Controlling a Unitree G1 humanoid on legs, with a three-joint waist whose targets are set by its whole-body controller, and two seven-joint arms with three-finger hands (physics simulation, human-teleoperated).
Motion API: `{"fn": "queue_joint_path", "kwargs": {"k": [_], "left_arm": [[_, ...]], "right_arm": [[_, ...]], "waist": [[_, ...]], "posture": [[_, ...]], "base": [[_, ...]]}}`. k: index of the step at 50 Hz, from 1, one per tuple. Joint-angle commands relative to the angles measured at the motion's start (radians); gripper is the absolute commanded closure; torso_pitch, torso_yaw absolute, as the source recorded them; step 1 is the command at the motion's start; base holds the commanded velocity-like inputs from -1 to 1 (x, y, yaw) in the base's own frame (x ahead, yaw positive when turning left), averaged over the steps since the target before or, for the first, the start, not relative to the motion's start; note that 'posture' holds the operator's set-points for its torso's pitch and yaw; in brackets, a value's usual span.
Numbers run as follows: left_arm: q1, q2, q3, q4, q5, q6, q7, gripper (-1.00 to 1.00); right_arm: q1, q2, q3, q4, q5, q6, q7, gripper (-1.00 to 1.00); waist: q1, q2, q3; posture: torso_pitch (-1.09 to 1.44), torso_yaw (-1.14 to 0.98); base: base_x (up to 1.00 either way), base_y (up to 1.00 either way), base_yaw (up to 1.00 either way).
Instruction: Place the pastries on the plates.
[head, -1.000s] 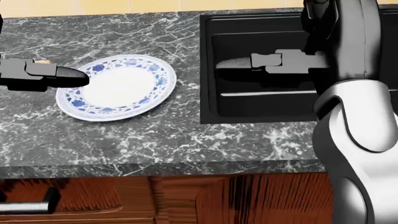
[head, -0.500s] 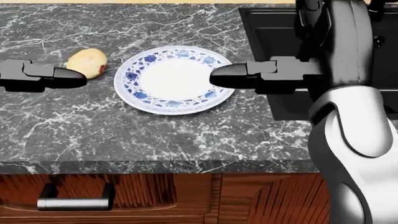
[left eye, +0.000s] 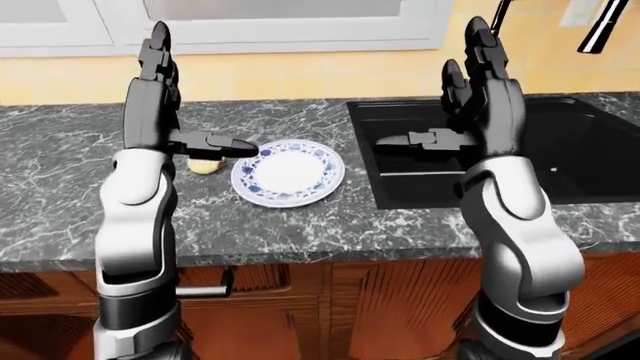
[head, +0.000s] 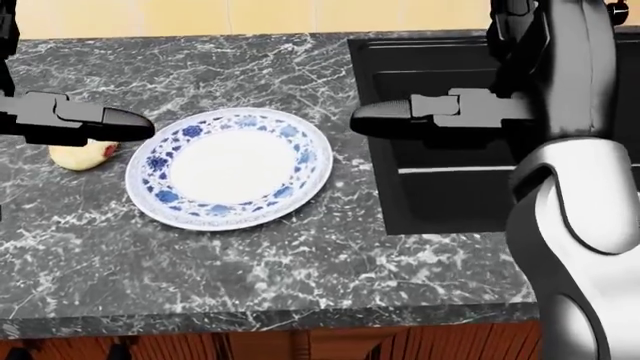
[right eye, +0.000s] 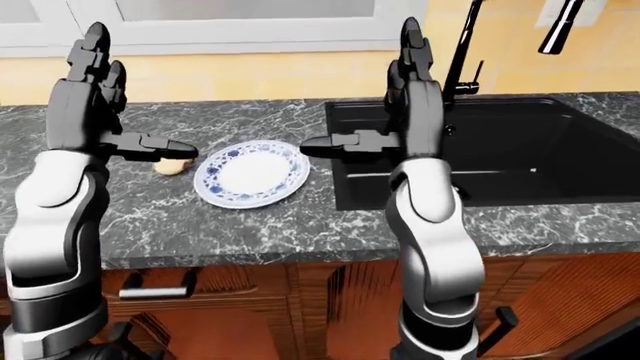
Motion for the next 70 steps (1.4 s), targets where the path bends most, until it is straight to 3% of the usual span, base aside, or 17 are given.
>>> {"fn": "queue_joint_path", "kwargs": {"k": [1,7,10,11,14,19,22,27,33,36,37,38,41,47,57,61,70], "left_arm": [[-0.031,0.018,0.024,-0.036,0.008,-0.035,0.011,-1.00],[-0.023,0.016,0.027,-0.044,0.007,-0.035,0.013,-1.00],[-0.021,0.016,0.027,-0.048,0.006,-0.034,0.013,-1.00],[-0.019,0.016,0.027,-0.049,0.006,-0.033,0.013,-1.00],[-0.019,0.014,0.026,-0.050,0.007,-0.031,0.013,-1.00],[-0.023,0.015,0.027,-0.051,0.006,-0.027,0.013,-1.00],[-0.031,0.018,0.026,-0.045,0.008,-0.027,0.012,-1.00],[-0.044,0.020,0.022,-0.027,0.010,-0.032,0.012,-1.00],[-0.039,0.018,0.022,-0.031,0.012,-0.033,0.009,-1.00],[-0.033,0.016,0.023,-0.033,0.011,-0.036,0.010,-1.00],[-0.032,0.016,0.023,-0.032,0.012,-0.036,0.010,-1.00],[-0.032,0.016,0.023,-0.033,0.011,-0.037,0.011,-1.00],[-0.028,0.016,0.025,-0.038,0.010,-0.035,0.011,-1.00],[-0.024,0.013,0.024,-0.039,0.010,-0.039,0.011,-1.00],[-0.038,0.015,0.019,-0.032,0.012,-0.037,0.008,-1.00],[-0.053,0.016,0.015,-0.026,0.015,-0.032,0.004,-1.00],[-0.047,0.012,0.015,-0.023,0.020,-0.039,0.003,-1.00]], "right_arm": [[-0.029,-0.001,0.005,-0.030,-0.001,-0.035,0.006,-1.00],[-0.033,0.013,-0.003,-0.032,0.015,-0.034,-0.010,-1.00],[-0.029,0.003,0.009,-0.035,0.005,-0.032,0.001,-1.00],[-0.029,0.000,0.011,-0.035,0.000,-0.033,0.003,-1.00],[-0.025,-0.001,0.009,-0.039,-0.005,-0.035,0.008,-1.00],[-0.026,0.001,0.003,-0.043,-0.005,-0.029,0.010,-1.00],[-0.034,0.000,0.004,-0.033,-0.006,-0.032,0.010,-1.00],[-0.041,-0.002,0.003,-0.022,-0.005,-0.038,0.012,-1.00],[-0.033,0.001,0.003,-0.024,0.002,-0.044,0.008,-1.00],[-0.026,0.004,0.004,-0.025,0.001,-0.050,0.007,-1.00],[-0.025,0.003,0.004,-0.026,0.001,-0.050,0.007,-1.00],[-0.024,0.002,0.005,-0.024,-0.001,-0.051,0.007,-1.00],[-0.022,0.003,0.005,-0.029,-0.001,-0.047,0.007,-1.00],[-0.019,0.001,0.010,-0.031,-0.009,-0.045,0.011,-1.00],[-0.024,0.003,0.001,-0.038,-0.005,-0.036,0.015,-1.00],[-0.027,-0.001,-0.002,-0.033,-0.002,-0.038,0.017,-1.00],[-0.018,0.000,-0.006,-0.030,0.024,-0.060,-0.001,-1.00]], "waist": [[0.005,-0.002,-0.021],[-0.003,0.039,-0.017],[-0.012,0.108,-0.042],[-0.010,0.076,-0.021],[-0.004,0.089,-0.047],[0.016,0.062,-0.025],[0.007,-0.001,-0.019],[-0.006,0.013,-0.038],[-0.003,0.068,-0.029],[-0.003,0.164,-0.042],[0.006,0.112,-0.029],[0.001,0.134,-0.026],[0.007,0.108,-0.023],[0.022,0.020,-0.023],[0.007,0.066,-0.030],[0.000,0.125,-0.032],[0.007,0.082,-0.028]], "posture": [[-0.16,0.00],[-0.16,0.00],[-0.16,0.00],[-0.16,0.00],[-0.16,0.00],[-0.16,0.00],[-0.16,0.00],[-0.16,0.00],[-0.16,0.00],[-0.16,0.00],[-0.16,0.00],[-0.16,0.00],[-0.16,0.00],[-0.16,0.00],[-0.16,0.00],[-0.16,0.00],[-0.16,0.00]], "base": [[0.24,0.14,0.00],[0.13,0.09,0.00],[0.00,0.00,0.00],[0.00,0.00,0.00],[0.00,0.05,0.00],[0.00,0.17,0.00],[0.00,0.17,0.00],[0.00,0.17,0.00],[0.00,0.17,0.00],[0.00,0.16,0.00],[0.00,0.15,0.00],[0.00,0.15,0.00],[0.00,0.02,0.00],[0.00,0.00,0.00],[0.00,0.07,0.00],[0.01,0.13,0.00],[0.01,0.06,0.00]]}}
